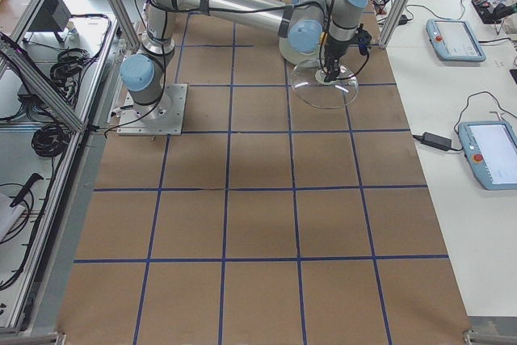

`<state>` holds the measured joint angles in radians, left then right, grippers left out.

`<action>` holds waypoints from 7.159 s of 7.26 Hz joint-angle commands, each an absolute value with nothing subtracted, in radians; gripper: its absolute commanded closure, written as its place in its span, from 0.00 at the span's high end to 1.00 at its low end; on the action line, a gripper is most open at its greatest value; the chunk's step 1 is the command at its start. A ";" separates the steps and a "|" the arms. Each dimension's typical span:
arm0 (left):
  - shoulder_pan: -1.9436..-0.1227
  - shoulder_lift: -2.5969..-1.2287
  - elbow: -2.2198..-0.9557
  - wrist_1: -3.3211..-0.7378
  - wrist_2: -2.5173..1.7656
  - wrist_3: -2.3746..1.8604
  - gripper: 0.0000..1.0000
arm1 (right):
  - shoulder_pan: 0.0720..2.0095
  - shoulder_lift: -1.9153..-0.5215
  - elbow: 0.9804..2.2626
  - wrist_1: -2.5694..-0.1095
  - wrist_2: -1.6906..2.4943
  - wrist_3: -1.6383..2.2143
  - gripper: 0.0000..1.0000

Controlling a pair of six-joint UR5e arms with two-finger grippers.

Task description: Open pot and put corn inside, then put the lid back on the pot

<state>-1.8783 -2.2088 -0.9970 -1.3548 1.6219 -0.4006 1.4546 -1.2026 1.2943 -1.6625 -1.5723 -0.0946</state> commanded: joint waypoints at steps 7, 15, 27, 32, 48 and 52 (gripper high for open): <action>-1.533 -2.053 -1.011 -1.489 1.488 0.041 1.00 | 1.770 -1.175 1.298 -1.760 -1.566 0.329 0.07; -1.456 -2.244 -0.980 -1.339 1.433 0.060 1.00 | 1.871 -1.068 1.287 -1.890 -1.539 0.451 0.08; -1.454 -1.528 -1.580 -1.347 1.493 0.054 1.00 | 1.861 -1.051 1.290 -1.901 -1.545 0.449 0.08; -1.444 -1.519 -1.572 -1.252 1.505 0.042 1.00 | 1.853 -1.045 1.290 -1.902 -1.531 0.465 0.12; -1.405 -1.269 -1.644 -1.514 1.502 0.089 1.00 | 1.864 -0.914 1.104 -1.879 -1.643 0.394 0.38; -1.391 -1.311 -1.735 -1.474 1.443 0.143 1.00 | 1.844 -0.937 0.956 -1.677 -1.594 0.349 0.71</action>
<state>-1.4031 -1.3022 -1.7320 -1.4808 1.4479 0.1268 1.8532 -0.9285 0.9973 -1.7632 -1.5919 0.3827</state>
